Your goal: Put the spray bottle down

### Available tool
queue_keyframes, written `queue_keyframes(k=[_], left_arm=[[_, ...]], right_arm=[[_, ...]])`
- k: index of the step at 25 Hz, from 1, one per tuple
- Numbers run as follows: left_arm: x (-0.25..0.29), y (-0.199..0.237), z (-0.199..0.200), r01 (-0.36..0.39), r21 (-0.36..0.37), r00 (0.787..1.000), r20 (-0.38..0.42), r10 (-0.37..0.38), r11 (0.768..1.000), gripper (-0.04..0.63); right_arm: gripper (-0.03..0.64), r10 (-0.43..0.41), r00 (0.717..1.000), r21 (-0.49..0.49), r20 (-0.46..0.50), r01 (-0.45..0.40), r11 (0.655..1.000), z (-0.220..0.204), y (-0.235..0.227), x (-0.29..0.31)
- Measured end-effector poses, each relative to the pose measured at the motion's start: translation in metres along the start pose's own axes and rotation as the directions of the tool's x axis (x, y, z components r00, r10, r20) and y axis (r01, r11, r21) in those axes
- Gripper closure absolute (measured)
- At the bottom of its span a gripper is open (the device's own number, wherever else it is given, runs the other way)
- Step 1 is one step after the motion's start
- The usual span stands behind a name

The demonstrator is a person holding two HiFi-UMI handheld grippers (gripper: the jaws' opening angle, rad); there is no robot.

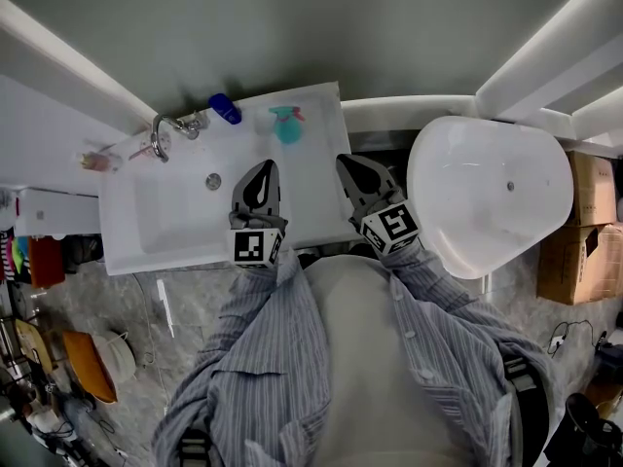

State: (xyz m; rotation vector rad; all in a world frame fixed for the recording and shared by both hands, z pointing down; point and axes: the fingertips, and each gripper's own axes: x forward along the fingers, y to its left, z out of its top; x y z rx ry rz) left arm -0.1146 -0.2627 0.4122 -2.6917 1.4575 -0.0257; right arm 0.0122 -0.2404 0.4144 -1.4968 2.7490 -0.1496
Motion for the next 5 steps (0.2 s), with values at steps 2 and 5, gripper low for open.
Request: queue_keyframes(k=[2, 5], left_arm=[[-0.0021, 0.0007, -0.0003, -0.001, 0.0, 1.0, -0.001, 0.001, 1.0, 0.594], [-0.0042, 0.0018, -0.0012, -0.002, -0.006, 1.0, -0.001, 0.002, 1.0, 0.594]], right_arm=[[0.602, 0.001, 1.0, -0.001, 0.0, -0.001, 1.0, 0.0004, 0.0015, -0.0003], [0.602, 0.003, 1.0, -0.003, -0.001, -0.003, 1.0, 0.0004, 0.0034, 0.0001]])
